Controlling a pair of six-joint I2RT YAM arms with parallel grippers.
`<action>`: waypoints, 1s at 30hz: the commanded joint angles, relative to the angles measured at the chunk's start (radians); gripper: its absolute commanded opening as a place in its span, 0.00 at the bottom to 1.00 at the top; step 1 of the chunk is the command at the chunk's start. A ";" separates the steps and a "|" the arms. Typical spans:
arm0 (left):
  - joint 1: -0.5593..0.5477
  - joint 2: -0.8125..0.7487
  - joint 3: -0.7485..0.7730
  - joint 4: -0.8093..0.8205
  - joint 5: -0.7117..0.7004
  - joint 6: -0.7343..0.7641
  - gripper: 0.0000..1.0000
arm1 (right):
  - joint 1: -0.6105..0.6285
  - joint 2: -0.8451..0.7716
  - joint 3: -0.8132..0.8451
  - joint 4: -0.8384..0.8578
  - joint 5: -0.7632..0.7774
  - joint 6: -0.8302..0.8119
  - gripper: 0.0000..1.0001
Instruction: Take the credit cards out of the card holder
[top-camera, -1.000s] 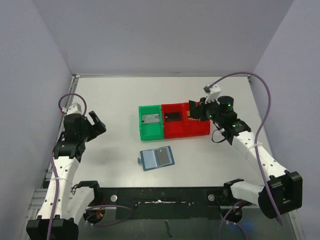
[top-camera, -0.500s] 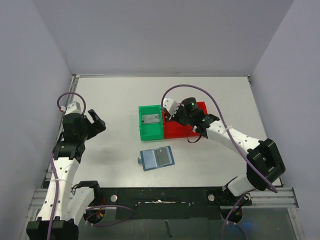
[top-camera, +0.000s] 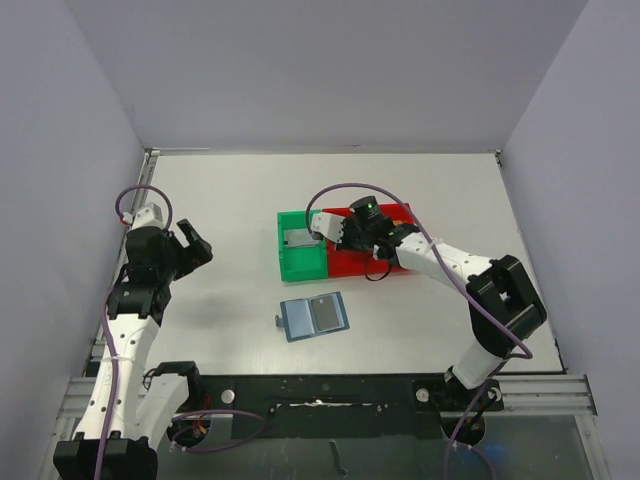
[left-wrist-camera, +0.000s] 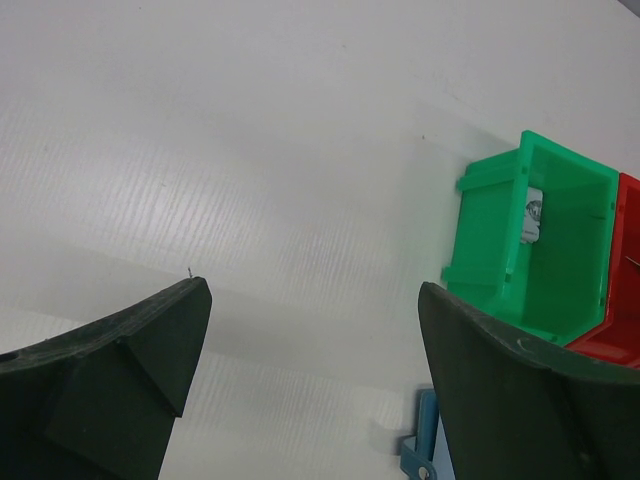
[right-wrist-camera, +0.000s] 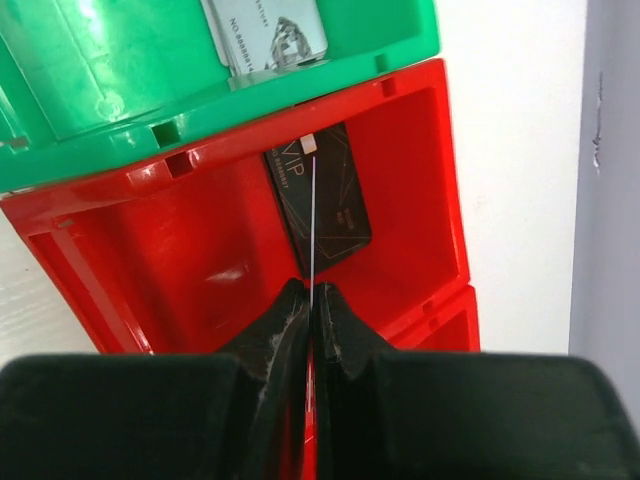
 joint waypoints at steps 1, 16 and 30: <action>0.005 0.002 0.010 0.072 0.021 0.015 0.85 | -0.011 0.033 0.066 0.020 -0.004 -0.088 0.00; 0.005 0.004 0.010 0.075 0.027 0.018 0.85 | -0.036 0.208 0.175 0.041 0.016 -0.200 0.01; 0.005 0.009 0.008 0.078 0.030 0.019 0.85 | -0.033 0.281 0.176 0.062 0.030 -0.202 0.17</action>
